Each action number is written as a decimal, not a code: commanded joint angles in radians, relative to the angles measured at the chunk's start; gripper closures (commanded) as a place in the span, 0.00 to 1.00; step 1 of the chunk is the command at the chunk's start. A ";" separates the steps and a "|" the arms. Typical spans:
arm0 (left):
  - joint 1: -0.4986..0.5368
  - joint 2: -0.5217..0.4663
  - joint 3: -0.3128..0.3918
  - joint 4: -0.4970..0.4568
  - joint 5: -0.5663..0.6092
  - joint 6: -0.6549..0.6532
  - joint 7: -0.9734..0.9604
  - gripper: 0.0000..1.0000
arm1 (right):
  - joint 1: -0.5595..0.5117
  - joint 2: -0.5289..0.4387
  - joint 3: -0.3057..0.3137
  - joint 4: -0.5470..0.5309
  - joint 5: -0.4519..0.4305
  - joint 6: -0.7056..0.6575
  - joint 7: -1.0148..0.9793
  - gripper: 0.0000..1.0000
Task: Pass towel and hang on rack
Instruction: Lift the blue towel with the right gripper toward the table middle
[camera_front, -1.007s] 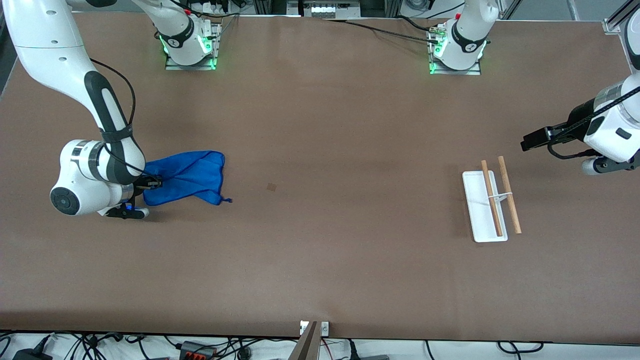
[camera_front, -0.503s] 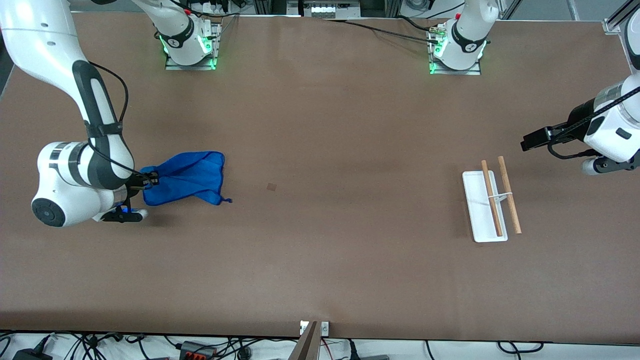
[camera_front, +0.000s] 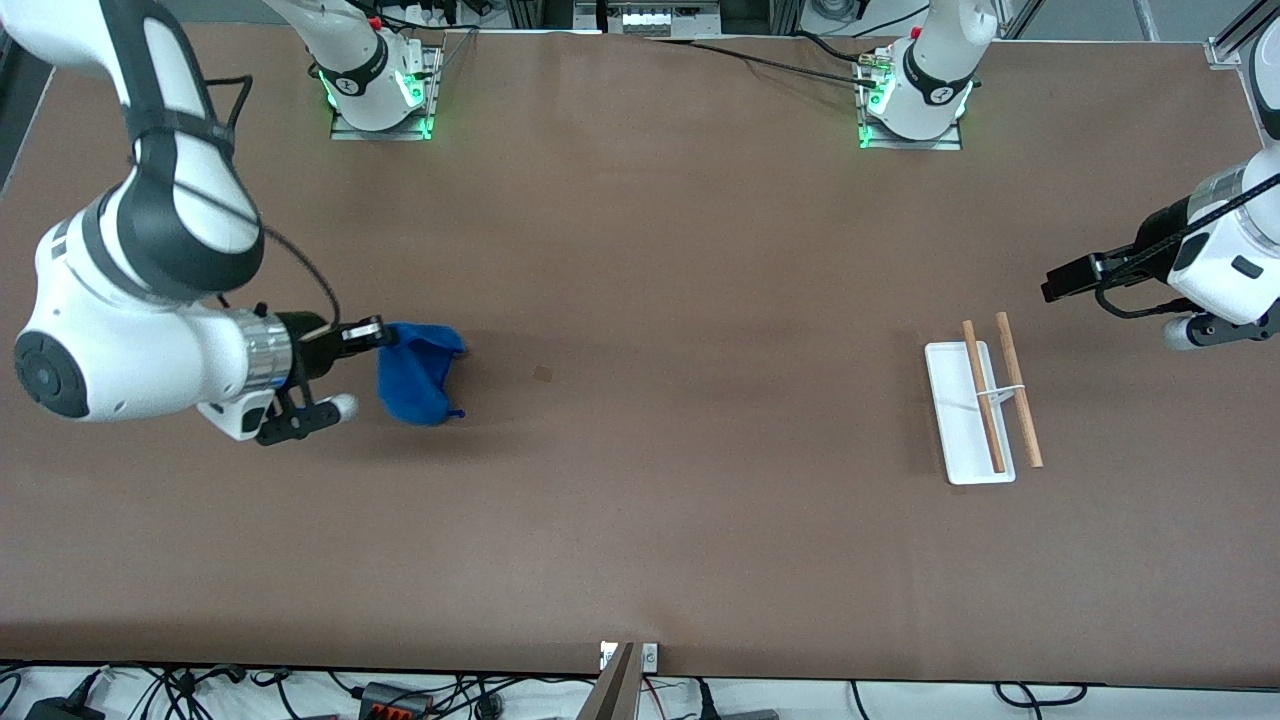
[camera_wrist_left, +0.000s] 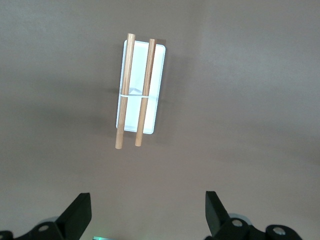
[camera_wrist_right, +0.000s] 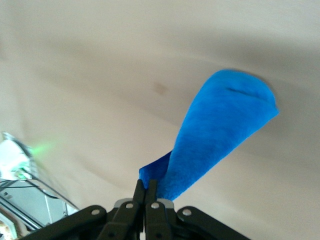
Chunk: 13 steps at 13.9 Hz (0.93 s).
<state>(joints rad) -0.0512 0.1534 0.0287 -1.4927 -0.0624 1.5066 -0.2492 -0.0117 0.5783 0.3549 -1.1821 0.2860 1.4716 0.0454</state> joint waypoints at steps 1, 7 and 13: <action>0.007 0.006 -0.003 0.022 -0.017 -0.020 0.002 0.00 | -0.008 0.011 0.195 0.082 0.007 0.079 0.128 1.00; 0.010 0.006 0.004 0.022 -0.068 -0.052 0.002 0.00 | 0.087 0.023 0.412 0.078 0.022 0.493 0.287 1.00; -0.010 0.008 -0.022 0.020 -0.065 -0.098 0.126 0.00 | 0.240 0.057 0.412 0.076 0.024 0.734 0.301 1.00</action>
<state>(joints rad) -0.0580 0.1534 0.0202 -1.4927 -0.1159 1.4321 -0.2174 0.1812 0.6136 0.7626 -1.1188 0.2966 2.1439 0.3359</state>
